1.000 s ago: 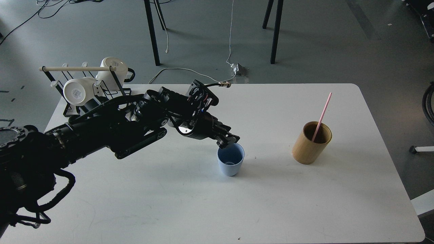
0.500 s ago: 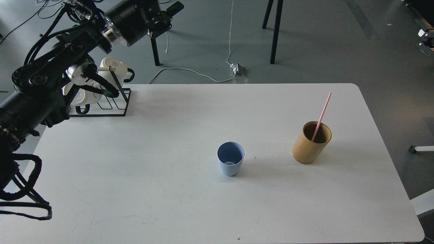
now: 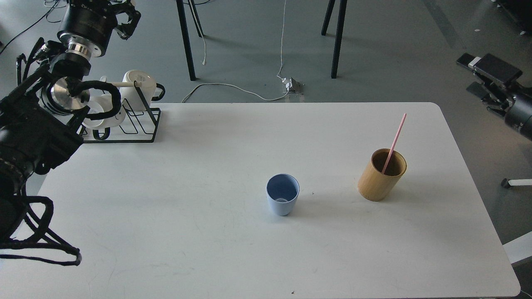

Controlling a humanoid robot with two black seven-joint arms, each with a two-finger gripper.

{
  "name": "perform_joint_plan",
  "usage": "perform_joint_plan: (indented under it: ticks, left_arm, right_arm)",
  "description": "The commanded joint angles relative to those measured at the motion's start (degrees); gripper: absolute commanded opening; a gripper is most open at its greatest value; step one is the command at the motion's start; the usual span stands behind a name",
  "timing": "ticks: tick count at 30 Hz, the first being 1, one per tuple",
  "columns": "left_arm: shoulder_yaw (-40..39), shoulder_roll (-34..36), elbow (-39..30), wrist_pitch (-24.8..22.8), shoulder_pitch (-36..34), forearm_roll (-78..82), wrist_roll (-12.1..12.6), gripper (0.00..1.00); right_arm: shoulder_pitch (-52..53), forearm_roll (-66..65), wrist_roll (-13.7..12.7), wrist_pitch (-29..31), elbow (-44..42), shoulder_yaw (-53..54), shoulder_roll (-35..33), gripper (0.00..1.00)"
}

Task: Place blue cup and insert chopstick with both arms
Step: 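Reach the right gripper to the pink straw in the tan cup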

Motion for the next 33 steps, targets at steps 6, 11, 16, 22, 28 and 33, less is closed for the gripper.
perform_joint_plan:
  ticks: [6, 11, 16, 22, 28, 33]
  left_arm:
    - [-0.33, 0.32, 0.38, 0.00, 2.22, -0.34, 0.08, 0.99]
    - [-0.33, 0.59, 0.38, 0.00, 3.54, -1.57, 0.08, 0.99]
    - [-0.24, 0.59, 0.38, 0.00, 3.89, -1.75, 0.08, 0.99]
    - [-0.42, 0.41, 0.38, 0.00, 3.81, -1.84, -0.10, 0.99]
    - [-0.42, 0.94, 0.38, 0.00, 3.89, -1.84, -0.10, 0.99]
    - [-0.42, 1.46, 0.99, 0.00, 3.89, -1.92, 0.08, 0.99]
  right_arm:
    - [0.58, -13.39, 0.05, -4.92, -4.54, -9.75, 6.99, 0.91]
    - [1.29, -18.67, -2.40, -4.83, -7.35, -13.18, 10.76, 0.77]
    - [2.08, -19.21, -3.38, -4.74, -9.82, -14.68, 14.02, 0.68]
    - [7.25, -19.29, -4.52, -4.04, -10.52, -19.33, 14.82, 0.58]
    - [10.95, -19.21, -5.40, -3.86, -11.75, -24.08, 15.34, 0.45]
    - [10.87, -19.21, -6.28, -3.86, -11.84, -25.14, 15.17, 0.33]
